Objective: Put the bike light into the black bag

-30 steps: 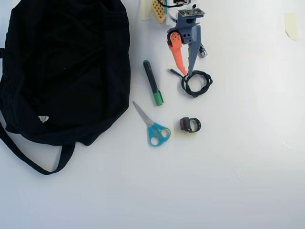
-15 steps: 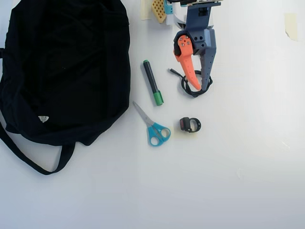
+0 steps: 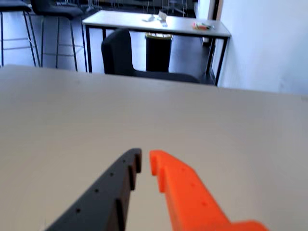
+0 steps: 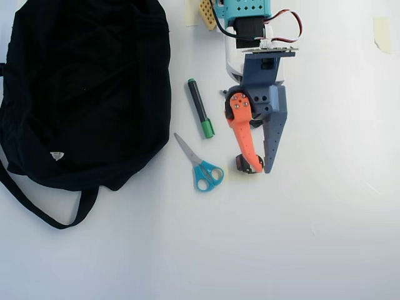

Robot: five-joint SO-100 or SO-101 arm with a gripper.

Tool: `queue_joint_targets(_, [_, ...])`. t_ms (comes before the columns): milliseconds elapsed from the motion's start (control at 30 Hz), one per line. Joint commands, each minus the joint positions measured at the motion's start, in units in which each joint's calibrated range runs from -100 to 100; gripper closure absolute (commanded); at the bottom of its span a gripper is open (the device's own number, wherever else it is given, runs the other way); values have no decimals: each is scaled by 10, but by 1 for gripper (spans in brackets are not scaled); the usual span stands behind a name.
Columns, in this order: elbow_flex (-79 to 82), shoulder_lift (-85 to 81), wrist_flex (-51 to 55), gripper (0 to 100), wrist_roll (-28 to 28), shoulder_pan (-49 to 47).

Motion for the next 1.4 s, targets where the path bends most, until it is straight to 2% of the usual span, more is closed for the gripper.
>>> queue_joint_targets(0, [-115,39,43,98,0,8])
queue_joint_targets(167, [-211,87,105,98,0,13])
queue_joint_targets(433, [-204,88,106,98,4,13])
queue_joint_targets(767, [-214,77,189,98,5,10])
queue_joint_targets(1367, [-216,68,586,98,4,3])
